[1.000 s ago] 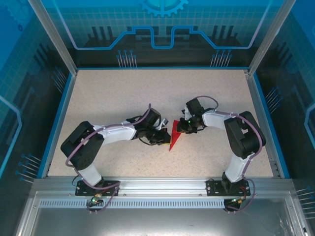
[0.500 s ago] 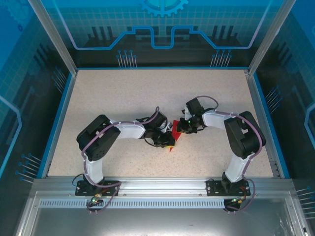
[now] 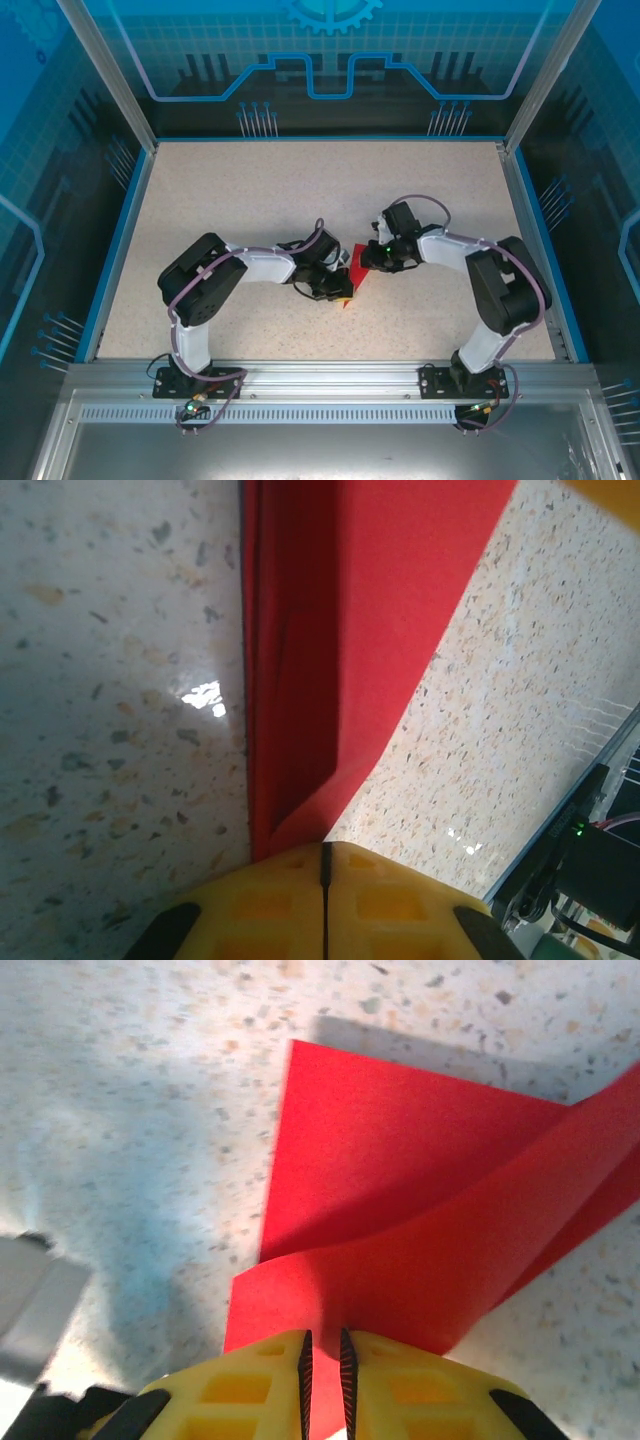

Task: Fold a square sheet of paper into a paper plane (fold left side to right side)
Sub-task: Fold the wing for the fifth time at the center of the table.

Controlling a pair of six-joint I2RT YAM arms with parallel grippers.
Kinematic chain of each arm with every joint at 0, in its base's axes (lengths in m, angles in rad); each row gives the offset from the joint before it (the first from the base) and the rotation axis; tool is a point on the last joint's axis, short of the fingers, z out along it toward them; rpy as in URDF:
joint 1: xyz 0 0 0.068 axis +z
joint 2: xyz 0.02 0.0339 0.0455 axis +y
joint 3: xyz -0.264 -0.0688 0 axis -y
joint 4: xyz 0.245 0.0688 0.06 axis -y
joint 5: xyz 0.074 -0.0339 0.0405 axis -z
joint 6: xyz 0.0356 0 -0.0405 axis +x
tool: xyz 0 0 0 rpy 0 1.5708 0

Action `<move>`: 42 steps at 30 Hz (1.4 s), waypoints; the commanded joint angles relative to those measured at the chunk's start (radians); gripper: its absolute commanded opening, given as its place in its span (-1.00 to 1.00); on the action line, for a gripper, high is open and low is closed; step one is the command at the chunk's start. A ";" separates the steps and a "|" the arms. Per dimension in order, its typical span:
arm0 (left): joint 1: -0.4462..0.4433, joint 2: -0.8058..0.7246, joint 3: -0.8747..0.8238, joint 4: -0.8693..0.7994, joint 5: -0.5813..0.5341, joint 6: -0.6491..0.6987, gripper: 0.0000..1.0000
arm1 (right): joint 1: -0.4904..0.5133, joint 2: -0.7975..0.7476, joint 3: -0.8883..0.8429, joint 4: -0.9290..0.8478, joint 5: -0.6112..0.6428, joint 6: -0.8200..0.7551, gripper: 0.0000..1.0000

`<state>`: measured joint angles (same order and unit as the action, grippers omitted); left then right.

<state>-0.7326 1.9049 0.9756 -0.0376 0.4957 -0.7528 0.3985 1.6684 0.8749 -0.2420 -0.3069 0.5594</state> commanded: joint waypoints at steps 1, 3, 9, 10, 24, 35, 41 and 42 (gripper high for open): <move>-0.004 0.034 -0.059 -0.007 -0.055 0.001 -0.91 | -0.013 -0.093 -0.055 0.045 -0.039 -0.023 -0.64; -0.004 0.033 -0.073 0.008 -0.054 -0.005 -0.93 | -0.009 -0.116 -0.095 0.084 -0.079 -0.009 -0.66; -0.003 0.030 -0.080 0.019 -0.052 -0.005 -0.96 | 0.024 -0.076 -0.149 0.191 -0.161 0.025 -0.67; -0.004 0.028 -0.080 0.018 -0.053 -0.004 -0.96 | 0.026 -0.064 -0.150 0.198 -0.165 0.026 -0.67; -0.002 0.026 -0.086 0.021 -0.052 -0.010 -0.99 | 0.021 0.067 -0.067 0.179 -0.107 -0.046 -0.69; 0.003 0.034 -0.095 0.027 -0.050 -0.013 -1.00 | -0.009 0.126 -0.002 0.115 -0.052 -0.104 -0.70; 0.009 0.036 -0.109 0.034 -0.050 -0.017 -1.00 | -0.042 0.137 -0.001 0.118 -0.061 -0.122 -0.70; 0.009 0.037 -0.110 0.034 -0.052 -0.016 -1.00 | -0.047 0.139 -0.002 0.118 -0.067 -0.126 -0.70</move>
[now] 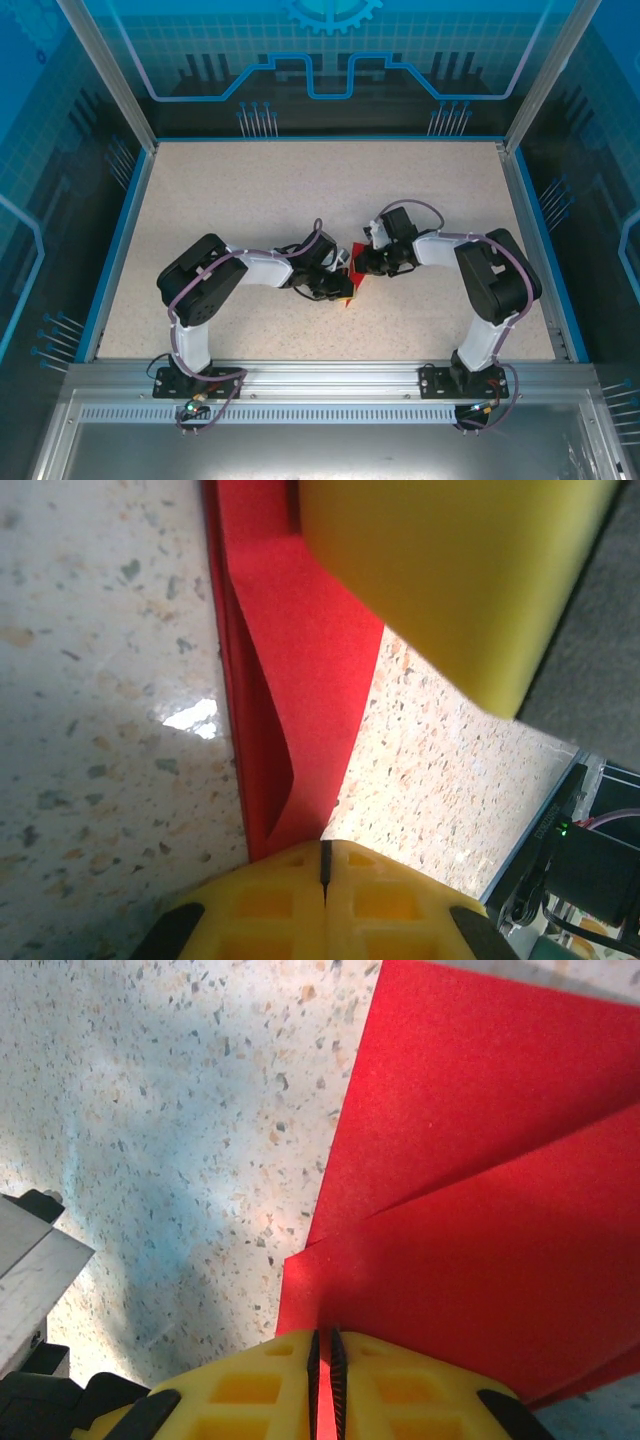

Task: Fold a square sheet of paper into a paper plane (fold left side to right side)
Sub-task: Fold the wing for the fifth time at the center of the table.

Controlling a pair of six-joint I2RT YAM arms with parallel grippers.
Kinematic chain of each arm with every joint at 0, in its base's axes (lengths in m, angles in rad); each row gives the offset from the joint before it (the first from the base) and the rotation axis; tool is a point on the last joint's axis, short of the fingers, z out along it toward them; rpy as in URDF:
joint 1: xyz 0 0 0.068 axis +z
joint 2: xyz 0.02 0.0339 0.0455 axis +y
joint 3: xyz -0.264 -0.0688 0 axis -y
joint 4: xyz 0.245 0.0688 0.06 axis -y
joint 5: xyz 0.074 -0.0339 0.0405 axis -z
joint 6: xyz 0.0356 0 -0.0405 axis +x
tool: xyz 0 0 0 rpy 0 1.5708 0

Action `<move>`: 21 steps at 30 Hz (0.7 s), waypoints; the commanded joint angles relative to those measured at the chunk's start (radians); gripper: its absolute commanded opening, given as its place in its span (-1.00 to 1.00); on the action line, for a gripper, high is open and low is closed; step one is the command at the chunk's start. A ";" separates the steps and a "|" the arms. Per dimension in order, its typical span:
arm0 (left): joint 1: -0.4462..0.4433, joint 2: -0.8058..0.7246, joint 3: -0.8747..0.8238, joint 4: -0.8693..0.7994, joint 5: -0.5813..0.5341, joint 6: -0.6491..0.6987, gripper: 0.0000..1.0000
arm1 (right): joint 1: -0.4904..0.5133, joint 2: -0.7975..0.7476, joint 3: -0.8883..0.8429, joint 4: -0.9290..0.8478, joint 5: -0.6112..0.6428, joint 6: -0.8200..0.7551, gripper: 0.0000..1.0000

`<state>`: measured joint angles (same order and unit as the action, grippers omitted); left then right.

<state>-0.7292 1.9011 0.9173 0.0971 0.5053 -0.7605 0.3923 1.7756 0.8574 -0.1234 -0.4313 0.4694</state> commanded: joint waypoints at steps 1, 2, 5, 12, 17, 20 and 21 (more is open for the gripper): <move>0.007 0.041 -0.053 -0.100 -0.059 -0.009 -1.00 | -0.047 0.035 0.048 -0.001 0.054 -0.039 -0.70; 0.007 0.042 -0.055 -0.098 -0.060 -0.010 -1.00 | -0.051 0.040 0.055 -0.001 0.049 -0.043 -0.70; 0.010 0.042 -0.058 -0.093 -0.059 -0.011 -1.00 | -0.067 0.059 0.076 -0.007 0.036 -0.053 -0.70; 0.011 0.042 -0.063 -0.092 -0.058 -0.013 -1.00 | -0.112 0.107 0.127 -0.030 0.020 -0.076 -0.70; 0.012 0.042 -0.064 -0.090 -0.057 -0.014 -1.00 | -0.145 0.126 0.136 -0.025 0.005 -0.084 -0.70; 0.013 0.042 -0.064 -0.091 -0.058 -0.015 -1.00 | -0.162 0.128 0.140 -0.022 -0.009 -0.086 -0.70; 0.013 0.042 -0.064 -0.089 -0.059 -0.014 -1.00 | -0.168 0.129 0.143 -0.021 -0.013 -0.086 -0.70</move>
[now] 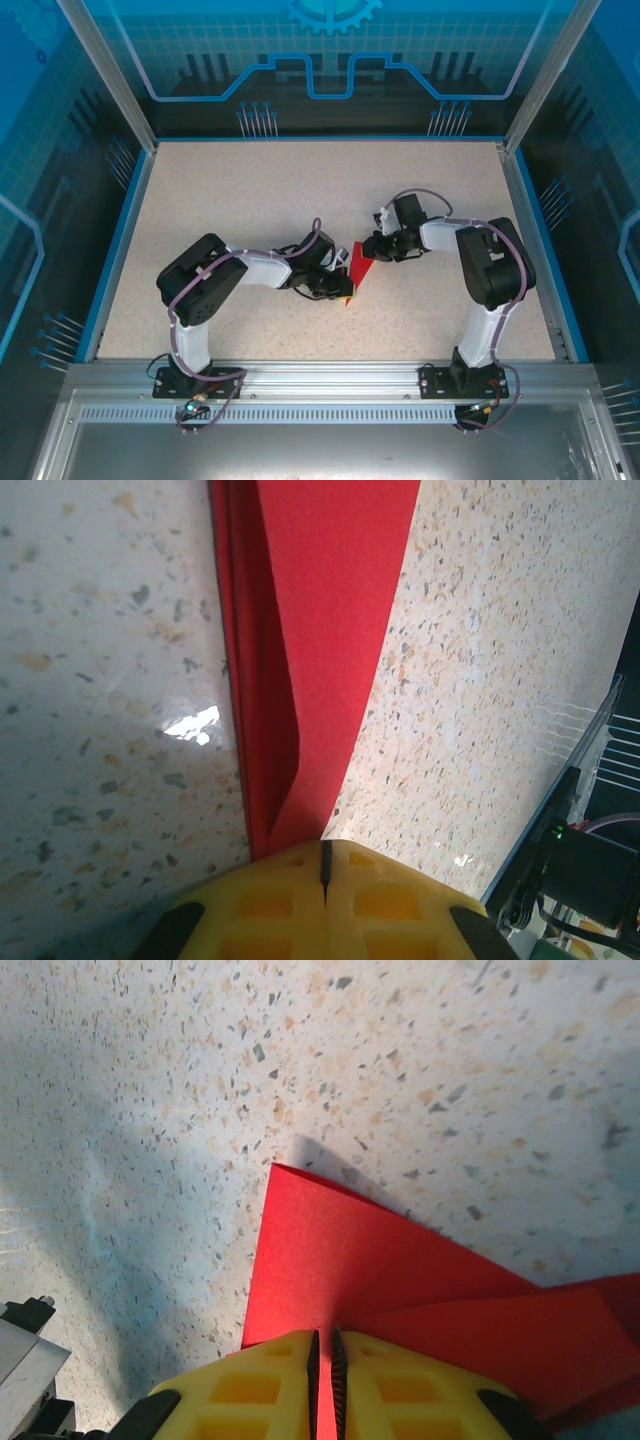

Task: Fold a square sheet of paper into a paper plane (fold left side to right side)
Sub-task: Fold the wing for the fifth time at the center of the table.

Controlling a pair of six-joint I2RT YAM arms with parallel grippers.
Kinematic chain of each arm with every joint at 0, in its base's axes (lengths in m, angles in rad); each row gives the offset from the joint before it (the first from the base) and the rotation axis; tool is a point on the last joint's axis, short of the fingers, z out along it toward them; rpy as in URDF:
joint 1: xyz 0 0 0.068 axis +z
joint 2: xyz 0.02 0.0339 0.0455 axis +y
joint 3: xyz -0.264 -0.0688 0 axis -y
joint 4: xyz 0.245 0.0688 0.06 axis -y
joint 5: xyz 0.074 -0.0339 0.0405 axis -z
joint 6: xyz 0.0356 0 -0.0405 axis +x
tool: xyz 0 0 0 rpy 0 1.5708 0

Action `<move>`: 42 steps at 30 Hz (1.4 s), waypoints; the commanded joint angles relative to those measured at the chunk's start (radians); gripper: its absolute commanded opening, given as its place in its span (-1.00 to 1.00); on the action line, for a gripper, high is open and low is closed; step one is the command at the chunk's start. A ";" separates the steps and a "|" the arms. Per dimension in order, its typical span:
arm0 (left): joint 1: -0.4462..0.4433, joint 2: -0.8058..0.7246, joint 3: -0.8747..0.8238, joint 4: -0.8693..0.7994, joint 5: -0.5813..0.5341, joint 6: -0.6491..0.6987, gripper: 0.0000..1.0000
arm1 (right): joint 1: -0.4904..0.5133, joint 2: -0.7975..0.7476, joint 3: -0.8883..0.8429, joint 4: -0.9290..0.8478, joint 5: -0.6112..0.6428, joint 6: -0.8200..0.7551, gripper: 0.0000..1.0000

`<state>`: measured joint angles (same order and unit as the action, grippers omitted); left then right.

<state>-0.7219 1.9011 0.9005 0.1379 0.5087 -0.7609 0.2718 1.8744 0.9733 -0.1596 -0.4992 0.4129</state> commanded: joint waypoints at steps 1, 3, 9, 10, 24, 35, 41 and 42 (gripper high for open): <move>0.005 0.042 -0.049 -0.131 -0.061 -0.014 -1.00 | -0.053 0.029 0.031 0.014 0.049 -0.031 -0.70; 0.004 0.042 -0.049 -0.129 -0.062 -0.014 -1.00 | -0.063 0.031 0.038 0.009 0.046 -0.035 -0.69; 0.006 0.041 -0.054 -0.124 -0.062 -0.017 -1.00 | -0.094 0.052 0.065 -0.006 0.039 -0.041 -0.69; 0.005 0.041 -0.053 -0.123 -0.061 -0.018 -1.00 | -0.097 0.055 0.070 -0.010 0.042 -0.043 -0.69; 0.005 0.022 -0.062 -0.104 -0.061 -0.029 -1.00 | -0.154 0.022 0.139 -0.024 0.053 -0.019 -0.68; 0.005 0.007 -0.058 -0.100 -0.063 -0.031 -1.00 | -0.055 -0.281 -0.080 0.020 -0.024 0.032 -0.66; 0.006 0.009 -0.046 -0.112 -0.064 -0.028 -1.00 | 0.038 -0.256 -0.179 0.164 -0.117 0.145 -0.67; 0.005 0.006 -0.046 -0.111 -0.062 -0.028 -1.00 | 0.053 -0.237 -0.180 0.178 -0.113 0.154 -0.67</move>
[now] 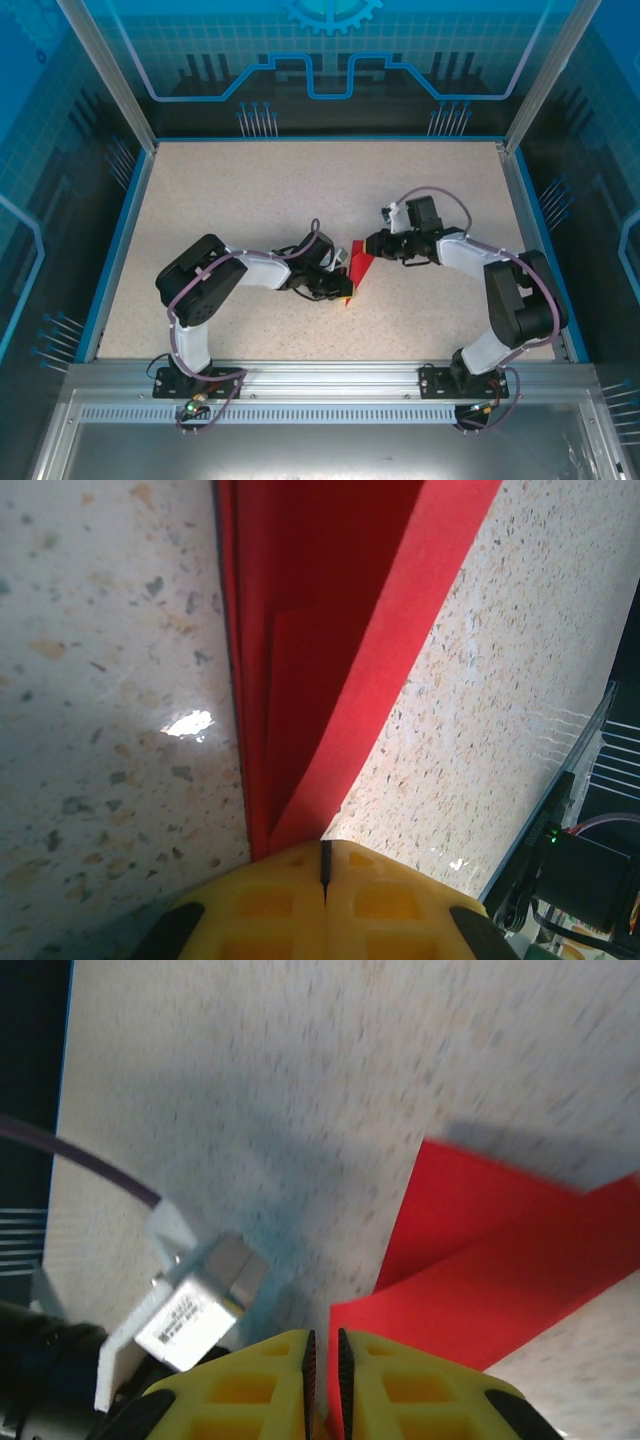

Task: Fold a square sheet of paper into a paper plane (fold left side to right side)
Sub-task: Fold the wing for the fifth time at the center of the table.

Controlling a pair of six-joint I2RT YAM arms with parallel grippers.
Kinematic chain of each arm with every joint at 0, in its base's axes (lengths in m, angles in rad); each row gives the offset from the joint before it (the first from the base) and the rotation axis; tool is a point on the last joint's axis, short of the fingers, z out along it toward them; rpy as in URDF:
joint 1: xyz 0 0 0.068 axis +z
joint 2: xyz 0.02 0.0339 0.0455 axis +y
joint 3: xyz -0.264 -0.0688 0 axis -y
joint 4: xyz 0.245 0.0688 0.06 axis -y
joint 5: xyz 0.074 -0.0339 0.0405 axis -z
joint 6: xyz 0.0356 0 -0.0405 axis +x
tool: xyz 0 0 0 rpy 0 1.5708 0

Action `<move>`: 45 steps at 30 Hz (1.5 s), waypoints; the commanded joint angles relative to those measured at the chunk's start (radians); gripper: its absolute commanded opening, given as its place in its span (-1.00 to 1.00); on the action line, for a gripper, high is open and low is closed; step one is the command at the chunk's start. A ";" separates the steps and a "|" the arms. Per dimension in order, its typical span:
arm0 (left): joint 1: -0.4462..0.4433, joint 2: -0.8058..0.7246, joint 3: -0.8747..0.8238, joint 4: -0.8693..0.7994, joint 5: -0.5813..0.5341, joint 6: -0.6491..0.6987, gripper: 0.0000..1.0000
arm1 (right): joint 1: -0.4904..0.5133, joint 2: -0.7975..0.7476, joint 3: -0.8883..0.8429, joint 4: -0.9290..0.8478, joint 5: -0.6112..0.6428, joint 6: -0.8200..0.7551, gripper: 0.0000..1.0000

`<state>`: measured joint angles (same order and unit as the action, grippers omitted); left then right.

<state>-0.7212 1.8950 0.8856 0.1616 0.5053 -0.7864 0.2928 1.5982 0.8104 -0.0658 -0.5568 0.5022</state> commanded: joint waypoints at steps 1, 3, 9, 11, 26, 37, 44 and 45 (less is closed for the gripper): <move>0.005 0.011 -0.030 -0.137 -0.059 -0.002 -1.00 | 0.048 0.057 -0.012 0.092 -0.053 0.068 -0.67; 0.005 0.009 -0.031 -0.135 -0.060 -0.002 -1.00 | 0.064 0.094 -0.004 0.101 -0.051 0.075 -0.68; 0.003 0.003 -0.031 -0.136 -0.061 -0.004 -1.00 | 0.078 0.168 0.013 0.105 -0.025 0.083 -0.69; 0.004 -0.001 -0.031 -0.137 -0.059 -0.004 -1.00 | 0.080 0.194 0.021 0.092 -0.007 0.078 -0.69; 0.005 -0.041 -0.012 -0.116 -0.014 -0.006 -1.00 | 0.057 0.244 0.050 -0.016 0.098 0.039 -0.72; 0.007 -0.062 0.123 -0.159 0.039 0.022 -1.00 | 0.071 0.252 0.057 -0.070 0.106 0.038 -0.91; 0.005 0.016 0.168 -0.148 0.040 0.016 -1.00 | 0.078 0.255 0.062 -0.074 0.106 0.038 -0.91; 0.006 0.024 0.174 -0.148 0.040 0.016 -1.00 | 0.080 0.255 0.062 -0.075 0.105 0.038 -0.91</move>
<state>-0.7208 1.8805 1.0363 0.0418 0.5209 -0.7826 0.3603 1.8179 0.8677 -0.0811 -0.5053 0.5571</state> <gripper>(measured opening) 0.050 0.045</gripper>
